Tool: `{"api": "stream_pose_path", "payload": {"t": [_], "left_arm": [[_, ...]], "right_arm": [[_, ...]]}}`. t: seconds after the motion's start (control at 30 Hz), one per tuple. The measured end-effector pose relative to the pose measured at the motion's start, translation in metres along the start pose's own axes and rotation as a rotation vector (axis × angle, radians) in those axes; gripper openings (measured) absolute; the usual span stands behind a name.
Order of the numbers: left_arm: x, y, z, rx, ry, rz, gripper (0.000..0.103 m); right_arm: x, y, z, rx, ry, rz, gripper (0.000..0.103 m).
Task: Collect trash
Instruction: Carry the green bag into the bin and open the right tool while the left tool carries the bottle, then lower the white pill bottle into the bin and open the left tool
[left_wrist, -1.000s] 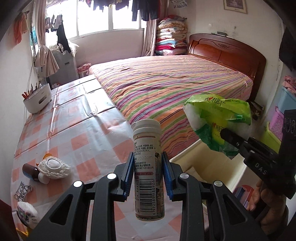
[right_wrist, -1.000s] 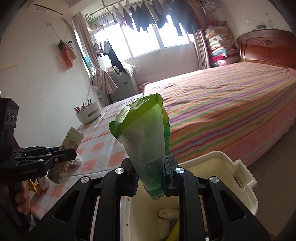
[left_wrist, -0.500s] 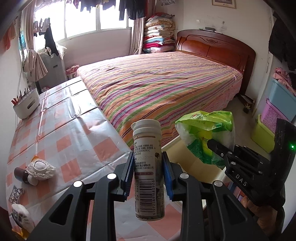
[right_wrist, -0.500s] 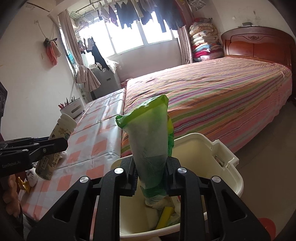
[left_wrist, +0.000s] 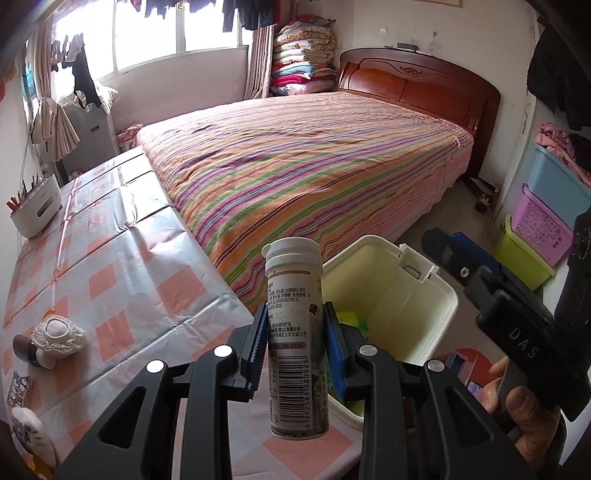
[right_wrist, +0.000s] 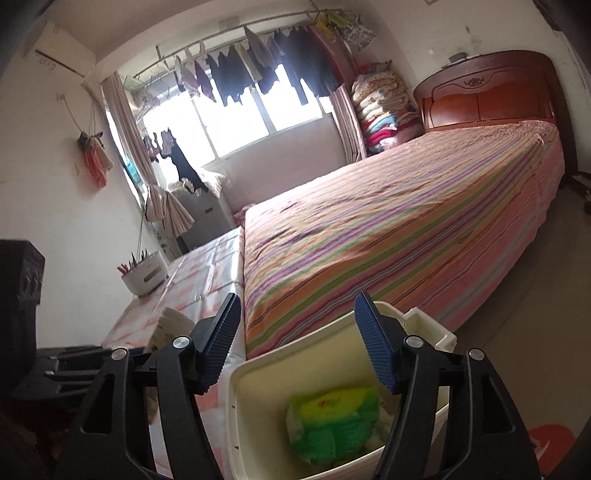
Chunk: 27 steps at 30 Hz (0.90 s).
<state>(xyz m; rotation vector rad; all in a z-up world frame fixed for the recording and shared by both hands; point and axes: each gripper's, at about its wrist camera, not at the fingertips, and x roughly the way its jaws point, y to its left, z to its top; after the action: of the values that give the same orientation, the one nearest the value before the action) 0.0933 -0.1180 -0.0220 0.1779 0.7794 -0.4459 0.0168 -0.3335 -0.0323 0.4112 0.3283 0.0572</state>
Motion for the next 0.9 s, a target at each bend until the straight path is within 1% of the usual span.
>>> {"api": "stream_pose_path", "payload": {"t": [0.1,0.3,0.57,0.77,0.83,0.87,0.9], "left_arm": [[0.011,-0.009,0.000,0.012,0.024,-0.019,0.028],[0.036,-0.026,0.002,0.025,0.075,-0.071,0.029],[0.057,-0.049,0.005,0.056,0.116,-0.108,0.029],[0.066,-0.061,0.001,0.099,0.127,-0.131,0.030],[0.066,-0.064,0.000,0.119,0.128,-0.119,0.041],[0.065,-0.064,-0.001,0.124,0.125,-0.113,0.056],[0.064,-0.063,-0.002,0.124,0.115,-0.108,0.065]], "right_arm": [[-0.013,-0.011,0.007,0.043,-0.065,-0.009,0.069],[-0.021,-0.019,0.009,0.093,-0.103,-0.007,0.069],[-0.024,-0.023,0.007,0.142,-0.134,-0.005,0.070],[-0.020,-0.021,0.002,0.152,-0.131,0.002,0.071],[-0.020,-0.025,0.004,0.156,-0.134,0.006,0.072],[-0.019,-0.025,0.004,0.155,-0.131,0.005,0.072],[-0.018,-0.026,0.003,0.156,-0.128,0.006,0.072]]}}
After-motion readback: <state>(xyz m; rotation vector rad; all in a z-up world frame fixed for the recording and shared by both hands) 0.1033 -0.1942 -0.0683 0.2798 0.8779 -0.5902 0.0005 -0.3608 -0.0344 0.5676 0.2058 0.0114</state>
